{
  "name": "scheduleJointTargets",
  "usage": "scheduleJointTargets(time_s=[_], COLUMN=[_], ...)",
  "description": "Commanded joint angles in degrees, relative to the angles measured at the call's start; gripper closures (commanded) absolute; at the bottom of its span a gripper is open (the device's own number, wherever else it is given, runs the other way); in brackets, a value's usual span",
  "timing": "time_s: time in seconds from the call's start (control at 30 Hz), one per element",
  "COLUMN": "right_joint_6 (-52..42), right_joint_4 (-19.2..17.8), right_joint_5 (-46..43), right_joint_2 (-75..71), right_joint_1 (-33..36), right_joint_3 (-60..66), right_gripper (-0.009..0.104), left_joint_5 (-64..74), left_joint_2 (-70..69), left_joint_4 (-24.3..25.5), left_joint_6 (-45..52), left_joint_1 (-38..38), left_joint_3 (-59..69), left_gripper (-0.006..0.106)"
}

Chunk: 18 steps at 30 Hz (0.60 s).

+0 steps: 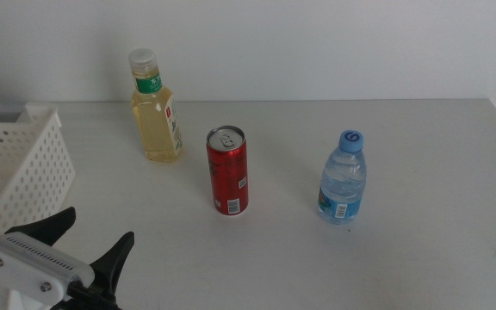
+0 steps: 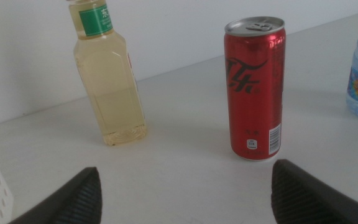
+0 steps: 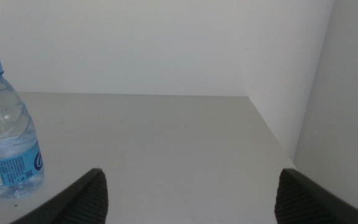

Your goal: Use arms to grab the bottles and put them into the dustbin to the left of the table.

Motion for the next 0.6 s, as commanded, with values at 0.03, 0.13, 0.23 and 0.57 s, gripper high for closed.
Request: scheduleJointTargets(time_s=[0.03,0.13,0.23,0.57], right_joint_6=[-0.61,-0.61,-0.61,-0.61], right_joint_4=[-0.51,-0.51,-0.51,-0.51], right_joint_5=[-4.08,-4.08,-4.08,-4.08], right_joint_2=[-1.23,-1.23,-1.23,-1.23], right_joint_1=[-0.31,-0.31,-0.31,-0.31], right_joint_3=[-0.54,-0.54,-0.54,-0.54], right_gripper=[0.001,0.001,0.001,0.001], left_joint_5=[-5.01,-6.08,-7.35,-5.56], left_joint_2=[-0.45,-0.39,-0.39,3.91], left_joint_4=[0.10,0.87,2.71,9.67], left_joint_6=[-1.14,-1.86,-4.29,-8.89], left_joint_1=[-0.21,-0.21,-0.21,-0.21], left_joint_3=[0.33,0.33,0.27,-4.36], left_gripper=[0.007,0.007,0.007,0.007])
